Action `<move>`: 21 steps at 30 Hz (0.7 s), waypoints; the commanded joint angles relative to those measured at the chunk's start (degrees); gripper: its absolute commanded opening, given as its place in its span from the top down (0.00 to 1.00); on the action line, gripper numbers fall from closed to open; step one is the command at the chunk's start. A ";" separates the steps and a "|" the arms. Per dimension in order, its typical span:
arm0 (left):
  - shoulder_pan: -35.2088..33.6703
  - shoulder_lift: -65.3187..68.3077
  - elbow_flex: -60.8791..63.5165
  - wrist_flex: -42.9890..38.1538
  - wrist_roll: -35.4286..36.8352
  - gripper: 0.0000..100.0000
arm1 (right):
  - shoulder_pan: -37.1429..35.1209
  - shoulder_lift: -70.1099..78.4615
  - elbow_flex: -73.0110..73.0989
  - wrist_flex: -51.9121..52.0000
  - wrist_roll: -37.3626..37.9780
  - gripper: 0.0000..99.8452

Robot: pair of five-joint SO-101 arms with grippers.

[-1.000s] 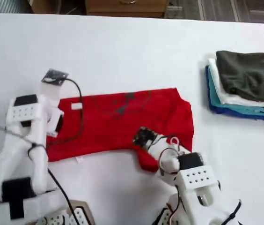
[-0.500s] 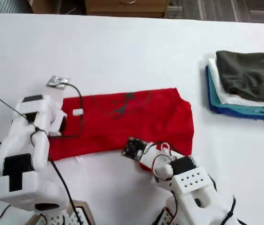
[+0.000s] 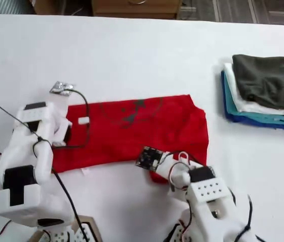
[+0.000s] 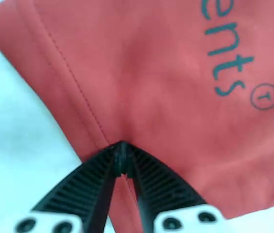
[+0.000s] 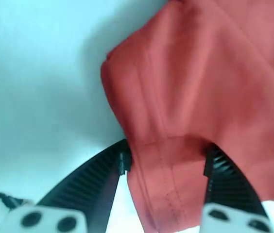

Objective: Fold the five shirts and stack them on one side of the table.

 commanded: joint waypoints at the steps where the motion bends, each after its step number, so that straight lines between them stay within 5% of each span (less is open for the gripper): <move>1: 0.53 0.35 -1.01 -1.76 0.26 0.97 | 0.92 8.66 -5.45 -0.75 0.53 0.75; 5: 0.53 0.35 -1.01 -1.67 0.18 0.97 | 0.66 22.02 -10.90 -0.40 0.44 0.77; 9: 0.53 0.35 -0.92 -1.67 0.18 0.97 | 0.92 30.46 -17.49 -0.31 0.26 1.00; 21: 0.70 0.53 -0.92 -1.67 0.00 0.97 | 1.10 24.40 -35.16 13.23 3.16 0.98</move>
